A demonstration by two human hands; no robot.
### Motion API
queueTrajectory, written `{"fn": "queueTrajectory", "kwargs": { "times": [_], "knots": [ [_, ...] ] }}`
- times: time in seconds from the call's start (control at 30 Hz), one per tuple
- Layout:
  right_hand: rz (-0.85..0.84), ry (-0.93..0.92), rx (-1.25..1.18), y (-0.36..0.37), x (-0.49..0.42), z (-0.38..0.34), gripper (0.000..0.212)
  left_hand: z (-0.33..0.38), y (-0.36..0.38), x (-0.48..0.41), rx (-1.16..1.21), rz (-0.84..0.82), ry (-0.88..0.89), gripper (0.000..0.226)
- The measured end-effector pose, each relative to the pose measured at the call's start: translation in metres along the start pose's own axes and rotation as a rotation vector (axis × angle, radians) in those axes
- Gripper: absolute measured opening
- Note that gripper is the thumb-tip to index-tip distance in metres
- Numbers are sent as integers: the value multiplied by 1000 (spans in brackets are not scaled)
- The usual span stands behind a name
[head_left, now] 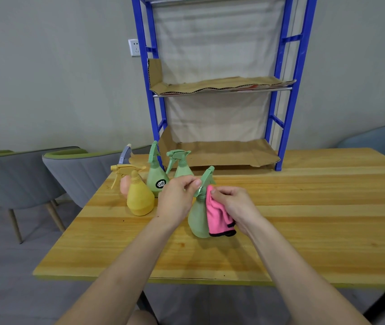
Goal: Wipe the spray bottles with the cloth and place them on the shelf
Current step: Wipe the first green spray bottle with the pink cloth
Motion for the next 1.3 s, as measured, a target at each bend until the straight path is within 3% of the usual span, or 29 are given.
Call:
{"fn": "queueTrajectory", "kwargs": {
  "times": [0.2,0.37,0.57,0.87,1.3],
  "knots": [
    [64,-178,47,-5,15,11,14,1,-4,1,-20,10,-20,23],
    [308,-319,116,-29,24,-2,16,5,-10,3,-23,31,3,16],
    [454,-476,179,-47,19,-10,13,28,-22,1,-483,117,173,23],
    [196,-496,50,-6,9,1,21,24,-19,4,-500,152,251,23],
    [30,-446,297,-18,-2,8,24,22,-21,5,-499,174,292,24]
  ]
}}
Point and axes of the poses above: each hand's wrist, its own x-axis away from the middle knuckle, its own y-axis out of the palm, z = x × y, the point moved 5 cm from there along -x, towards the middle knuckle, and after that the axes turned 10 degrees about -y, right-handed, at the moved point
